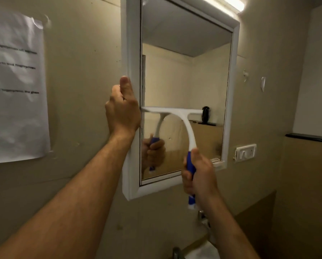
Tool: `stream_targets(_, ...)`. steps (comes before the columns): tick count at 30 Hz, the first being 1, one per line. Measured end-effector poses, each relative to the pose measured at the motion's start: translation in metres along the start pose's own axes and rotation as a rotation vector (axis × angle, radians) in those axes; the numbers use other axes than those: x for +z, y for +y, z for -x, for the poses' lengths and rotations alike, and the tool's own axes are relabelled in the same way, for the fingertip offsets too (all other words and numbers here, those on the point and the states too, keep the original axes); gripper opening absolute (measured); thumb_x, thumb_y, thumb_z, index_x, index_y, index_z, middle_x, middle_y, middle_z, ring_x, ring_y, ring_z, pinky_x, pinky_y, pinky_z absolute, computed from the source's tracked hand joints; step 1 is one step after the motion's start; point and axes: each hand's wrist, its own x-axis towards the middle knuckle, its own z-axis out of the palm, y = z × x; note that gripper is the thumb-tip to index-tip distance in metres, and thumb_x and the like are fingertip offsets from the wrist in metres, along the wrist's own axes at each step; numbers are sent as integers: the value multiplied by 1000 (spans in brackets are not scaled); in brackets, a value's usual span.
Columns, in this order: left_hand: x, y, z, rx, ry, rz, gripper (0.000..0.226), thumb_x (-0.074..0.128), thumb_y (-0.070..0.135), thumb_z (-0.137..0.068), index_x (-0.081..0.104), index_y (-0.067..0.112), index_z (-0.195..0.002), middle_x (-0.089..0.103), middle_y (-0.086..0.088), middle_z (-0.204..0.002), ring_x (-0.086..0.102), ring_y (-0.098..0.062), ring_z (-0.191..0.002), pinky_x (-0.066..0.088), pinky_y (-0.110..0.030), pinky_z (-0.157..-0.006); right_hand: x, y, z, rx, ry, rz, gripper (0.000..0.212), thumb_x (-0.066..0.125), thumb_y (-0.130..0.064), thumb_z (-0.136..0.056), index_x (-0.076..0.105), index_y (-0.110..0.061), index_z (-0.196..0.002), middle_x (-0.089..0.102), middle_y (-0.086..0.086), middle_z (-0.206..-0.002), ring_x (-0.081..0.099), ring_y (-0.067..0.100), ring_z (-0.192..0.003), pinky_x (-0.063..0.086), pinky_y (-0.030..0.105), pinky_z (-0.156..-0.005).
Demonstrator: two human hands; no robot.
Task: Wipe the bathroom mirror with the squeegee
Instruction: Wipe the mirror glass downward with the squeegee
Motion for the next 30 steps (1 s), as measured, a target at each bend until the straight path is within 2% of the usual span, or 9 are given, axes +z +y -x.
stream_targets(2, 0, 0, 7, -41, -55, 44, 46, 15, 51, -100, 55, 29, -96, 44, 17, -74, 42, 4, -64, 31, -17, -56, -1, -13, -10, -18, 6, 15, 46, 35, -55, -94, 54, -16, -76, 42, -2, -52, 30, 12, -41, 25, 25, -40)
stream_targets(4, 0, -3, 13, -58, -78, 64, 56, 13, 51, -100, 54, 20, -123, 45, 19, -87, 41, 8, -72, 30, -14, -63, -1, -12, -10, -19, 2, 17, 48, 36, -58, -91, 54, -16, -78, 43, -2, -52, 31, 13, -41, 26, 25, -39)
stream_targets(5, -2, -6, 15, -58, -78, 66, 58, 13, 51, -100, 52, 18, -126, 47, 16, -89, 42, 7, -72, 33, -16, -66, -1, -3, -6, -10, 0, 19, 50, 38, -61, -87, 54, -15, -80, 43, -2, -52, 31, 13, -41, 26, 25, -39)
stream_targets(8, -4, -10, 15, -40, -53, 58, 52, 13, 54, -99, 55, 23, -108, 53, 5, -77, 54, -8, -69, 39, -25, -63, -5, 32, 15, 25, 2, 5, 54, 42, -63, -77, 54, -11, -81, 43, 0, -51, 32, 14, -40, 27, 24, -39)
stream_targets(11, -4, -4, 10, -51, -29, 76, 57, 15, 49, -101, 55, 14, -122, 45, 18, -74, 43, 8, -68, 31, -14, -59, -11, 48, 24, 50, 3, -2, 51, 42, -58, -78, 54, -8, -80, 43, 1, -50, 32, 14, -40, 28, 23, -38)
stream_targets(15, -7, -3, 10, -51, -18, 108, 59, 14, 49, -101, 50, 13, -132, 61, 2, -111, 46, 0, -90, 33, -19, -80, -10, 34, 16, 3, -4, 50, 51, 41, -58, -80, 54, -9, -81, 42, 0, -50, 32, 14, -39, 27, 24, -38)
stream_targets(19, -6, 0, 13, -63, -19, 91, 59, 14, 48, -101, 49, 13, -133, 50, 13, -99, 43, 4, -80, 29, -11, -65, -2, 5, -7, -64, -3, 67, 45, 38, -54, -90, 54, -12, -83, 43, -2, -50, 33, 12, -39, 28, 23, -38)
stream_targets(23, -4, 0, 9, -61, 0, 110, 59, 13, 49, -101, 46, 16, -138, 54, 0, -133, 48, -8, -117, 28, -12, -84, -4, 17, -8, -68, -15, 47, 46, 37, -53, -91, 53, -11, -84, 43, -1, -52, 34, 12, -40, 28, 23, -39)
stream_targets(30, -1, -3, 15, -77, 18, 74, 60, 12, 49, -101, 47, 15, -137, 55, -8, -133, 49, -19, -122, 31, -21, -93, -16, 74, 32, 15, -9, 6, 54, 41, -62, -79, 51, -9, -78, 43, -1, -49, 33, 12, -38, 28, 23, -37)
